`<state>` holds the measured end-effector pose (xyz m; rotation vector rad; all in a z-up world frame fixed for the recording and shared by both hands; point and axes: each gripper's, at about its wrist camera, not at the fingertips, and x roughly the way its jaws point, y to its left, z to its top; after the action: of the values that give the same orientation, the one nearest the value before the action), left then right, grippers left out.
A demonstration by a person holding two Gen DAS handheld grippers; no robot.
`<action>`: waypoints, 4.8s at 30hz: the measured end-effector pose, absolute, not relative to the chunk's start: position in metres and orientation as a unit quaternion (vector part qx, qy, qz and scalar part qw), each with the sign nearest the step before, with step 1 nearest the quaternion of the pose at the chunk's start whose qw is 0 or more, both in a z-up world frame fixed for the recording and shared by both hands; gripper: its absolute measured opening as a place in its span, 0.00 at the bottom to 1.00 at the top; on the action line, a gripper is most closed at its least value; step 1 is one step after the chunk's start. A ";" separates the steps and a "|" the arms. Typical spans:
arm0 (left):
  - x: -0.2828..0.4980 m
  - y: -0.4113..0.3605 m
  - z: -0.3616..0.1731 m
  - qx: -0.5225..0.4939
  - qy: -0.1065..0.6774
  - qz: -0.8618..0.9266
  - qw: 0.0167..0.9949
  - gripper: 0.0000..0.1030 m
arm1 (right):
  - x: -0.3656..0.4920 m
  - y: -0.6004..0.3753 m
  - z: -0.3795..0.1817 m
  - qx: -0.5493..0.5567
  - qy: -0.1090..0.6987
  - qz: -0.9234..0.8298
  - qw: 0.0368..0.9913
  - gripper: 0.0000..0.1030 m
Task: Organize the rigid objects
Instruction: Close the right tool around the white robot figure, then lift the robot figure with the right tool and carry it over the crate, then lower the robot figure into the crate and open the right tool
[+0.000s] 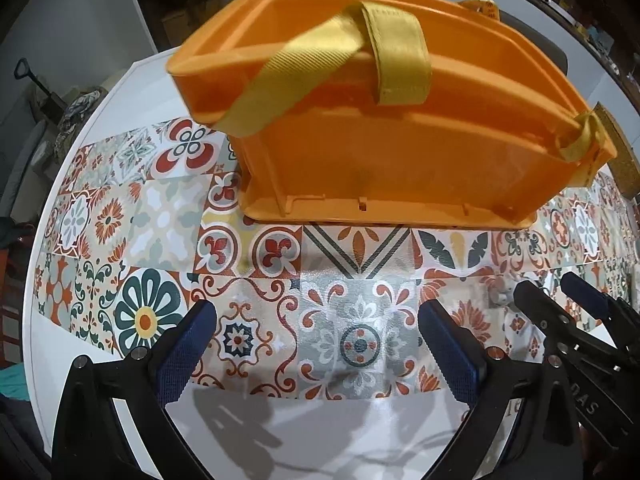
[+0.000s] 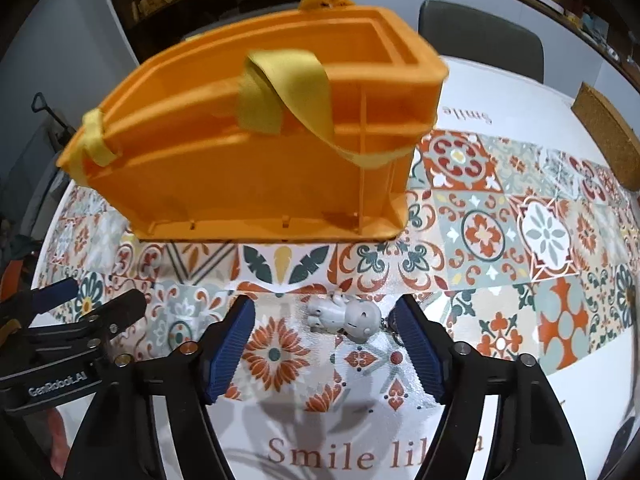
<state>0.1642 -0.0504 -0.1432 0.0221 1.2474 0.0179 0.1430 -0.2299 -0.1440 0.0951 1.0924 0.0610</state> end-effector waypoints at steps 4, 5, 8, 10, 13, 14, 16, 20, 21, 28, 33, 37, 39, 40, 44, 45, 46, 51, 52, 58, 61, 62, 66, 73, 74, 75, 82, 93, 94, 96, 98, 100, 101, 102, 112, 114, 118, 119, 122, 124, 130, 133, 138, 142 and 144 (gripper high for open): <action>0.167 -0.052 -0.148 0.017 0.587 0.009 0.809 1.00 | 0.150 -0.233 -0.158 0.045 0.533 0.021 0.845 0.64; 0.167 -0.052 -0.149 0.016 0.589 0.009 0.808 1.00 | 0.151 -0.233 -0.161 0.044 0.535 0.019 0.844 0.64; 0.170 -0.053 -0.154 0.017 0.593 0.009 0.805 1.00 | 0.155 -0.232 -0.166 0.042 0.538 0.018 0.842 0.62; 0.171 -0.053 -0.156 0.020 0.594 0.010 0.804 1.00 | 0.158 -0.230 -0.169 0.038 0.539 0.019 0.841 0.61; 0.172 -0.053 -0.159 0.021 0.596 0.010 0.802 1.00 | 0.162 -0.226 -0.174 0.033 0.542 0.019 0.840 0.58; 0.172 -0.054 -0.159 0.021 0.596 0.010 0.802 1.00 | 0.164 -0.225 -0.175 0.031 0.543 0.019 0.839 0.58; 0.173 -0.054 -0.160 0.022 0.596 0.012 0.802 1.00 | 0.166 -0.224 -0.177 0.027 0.544 0.016 0.838 0.57; 0.174 -0.054 -0.162 0.023 0.598 0.014 0.801 1.00 | 0.170 -0.222 -0.183 0.025 0.546 0.015 0.837 0.50; 0.174 -0.054 -0.163 0.022 0.599 0.014 0.800 1.00 | 0.170 -0.222 -0.183 0.023 0.546 0.016 0.838 0.50; 0.171 -0.053 -0.157 0.021 0.595 0.009 0.804 1.00 | 0.160 -0.224 -0.178 0.024 0.541 0.016 0.841 0.50; 0.167 -0.054 -0.145 0.022 0.586 0.004 0.810 1.00 | 0.146 -0.224 -0.163 0.032 0.532 0.016 0.846 0.50; 0.164 -0.055 -0.136 0.024 0.579 -0.002 0.815 1.00 | 0.136 -0.224 -0.148 0.033 0.522 0.017 0.852 0.50; 0.163 -0.054 -0.130 0.023 0.575 -0.004 0.818 1.00 | 0.133 -0.224 -0.141 0.035 0.517 0.017 0.855 0.50; 0.162 -0.054 -0.127 0.022 0.573 -0.006 0.819 1.00 | 0.130 -0.223 -0.137 0.035 0.514 0.018 0.857 0.50; 0.160 -0.051 -0.116 0.021 0.565 -0.011 0.825 1.00 | 0.123 -0.223 -0.119 0.037 0.503 0.022 0.863 0.50; 0.159 -0.051 -0.113 0.020 0.562 -0.013 0.827 1.00 | 0.123 -0.223 -0.115 0.037 0.499 0.023 0.865 0.50; 0.158 -0.050 -0.111 0.020 0.560 -0.014 0.828 1.00 | 0.121 -0.223 -0.110 0.037 0.496 0.024 0.867 0.50; 0.155 -0.046 -0.094 0.025 0.544 -0.019 0.839 1.00 | 0.122 -0.220 -0.092 0.037 0.483 0.028 0.874 0.50; 0.155 -0.046 -0.090 0.027 0.539 -0.021 0.841 1.00 | 0.120 -0.219 -0.088 0.037 0.480 0.030 0.876 0.50; 0.153 -0.039 -0.067 0.023 0.519 -0.034 0.854 1.00 | 0.117 -0.212 -0.063 0.033 0.463 0.037 0.885 0.50; 0.153 -0.037 -0.056 0.030 0.508 -0.035 0.860 1.00 | 0.116 -0.209 -0.052 0.033 0.453 0.041 0.890 0.50; 0.153 -0.037 -0.053 0.029 0.505 -0.036 0.862 1.00 | 0.117 -0.207 -0.048 0.032 0.448 0.043 0.892 0.50; 0.155 -0.031 -0.040 0.019 0.497 -0.043 0.866 1.00 | 0.119 -0.203 -0.034 0.030 0.436 0.048 0.898 0.50; 0.166 -0.022 -0.024 0.003 0.491 -0.048 0.870 1.00 | 0.126 -0.194 -0.012 0.028 0.417 0.061 0.907 0.50; 0.167 -0.021 -0.022 0.003 0.489 -0.046 0.871 1.00 | 0.127 -0.193 -0.009 0.026 0.414 0.063 0.908 0.50; 0.169 -0.019 -0.019 0.003 0.486 -0.045 0.873 1.00 | 0.129 -0.191 -0.006 0.024 0.412 0.064 0.909 0.50; 0.182 -0.012 -0.009 -0.010 0.484 -0.044 0.874 1.00 | 0.142 -0.180 0.014 0.010 0.393 0.072 0.917 0.50; 0.210 -0.003 0.013 -0.008 0.466 -0.033 0.884 1.00 | 0.174 -0.175 0.035 -0.002 0.376 0.070 0.924 0.50; 0.213 -0.003 0.014 -0.007 0.465 -0.032 0.884 1.00 | 0.178 -0.174 0.036 -0.002 0.377 0.069 0.924 0.50; 0.219 -0.003 0.015 -0.007 0.465 -0.028 0.885 1.00 | 0.187 -0.173 0.036 -0.004 0.381 0.068 0.922 0.50; 0.224 -0.002 0.016 -0.007 0.464 -0.025 0.885 1.00 | 0.195 -0.173 0.034 -0.007 0.384 0.066 0.921 0.50; 0.230 -0.001 0.016 -0.007 0.464 -0.020 0.885 1.00 | 0.204 -0.171 0.032 -0.010 0.391 0.062 0.918 0.50; 0.233 0.000 0.016 -0.007 0.465 -0.018 0.885 1.00 | 0.209 -0.171 0.031 -0.009 0.396 0.064 0.916 0.50; 0.236 0.000 0.015 -0.006 0.466 -0.017 0.885 1.00 | 0.213 -0.171 0.029 -0.007 0.400 0.065 0.914 0.50; 0.252 0.007 0.001 -0.006 0.480 -0.001 0.877 1.00 | 0.242 -0.166 0.002 0.000 0.439 0.064 0.896 0.50; 0.253 0.008 -0.002 -0.005 0.483 0.001 0.875 1.00 | 0.245 -0.167 -0.003 0.000 0.443 0.054 0.895 0.50; 0.253 0.010 -0.006 -0.008 0.486 0.000 0.874 1.00 | 0.247 -0.169 -0.008 0.003 0.452 0.045 0.891 0.56; 0.252 0.010 -0.006 -0.008 0.486 0.000 0.874 1.00 | 0.246 -0.170 -0.008 0.003 0.453 0.042 0.890 0.56; 0.248 0.009 -0.005 -0.008 0.485 -0.001 0.875 1.00 | 0.240 -0.171 -0.007 0.003 0.452 0.037 0.891 0.61; 0.244 0.009 -0.003 -0.008 0.482 -0.003 0.876 1.00 | 0.233 -0.171 -0.004 -0.003 0.448 0.027 0.894 0.63; 0.227 0.009 0.007 -0.013 0.475 -0.012 0.880 1.00 | 0.209 -0.177 0.007 0.009 0.436 0.021 0.900 0.73; 0.217 0.009 0.013 -0.007 0.468 -0.012 0.883 1.00 | 0.194 -0.181 0.012 0.018 0.430 0.021 0.902 0.75; 0.197 0.006 0.021 0.001 0.460 -0.017 0.888 1.00 | 0.170 -0.187 0.022 0.024 0.419 0.004 0.907 0.81; 0.183 0.003 0.025 0.015 0.454 -0.016 0.891 1.00 | 0.149 -0.187 0.029 0.016 0.412 -0.001 0.911 0.88; 0.175 0.001 0.026 0.018 0.451 -0.017 0.892 1.00 | 0.139 -0.188 0.032 0.013 0.409 -0.002 0.912 0.88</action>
<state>0.1747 0.0014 0.0262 0.0380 0.9364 -0.0363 0.1394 -0.1877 0.0315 0.0269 0.8427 -0.0049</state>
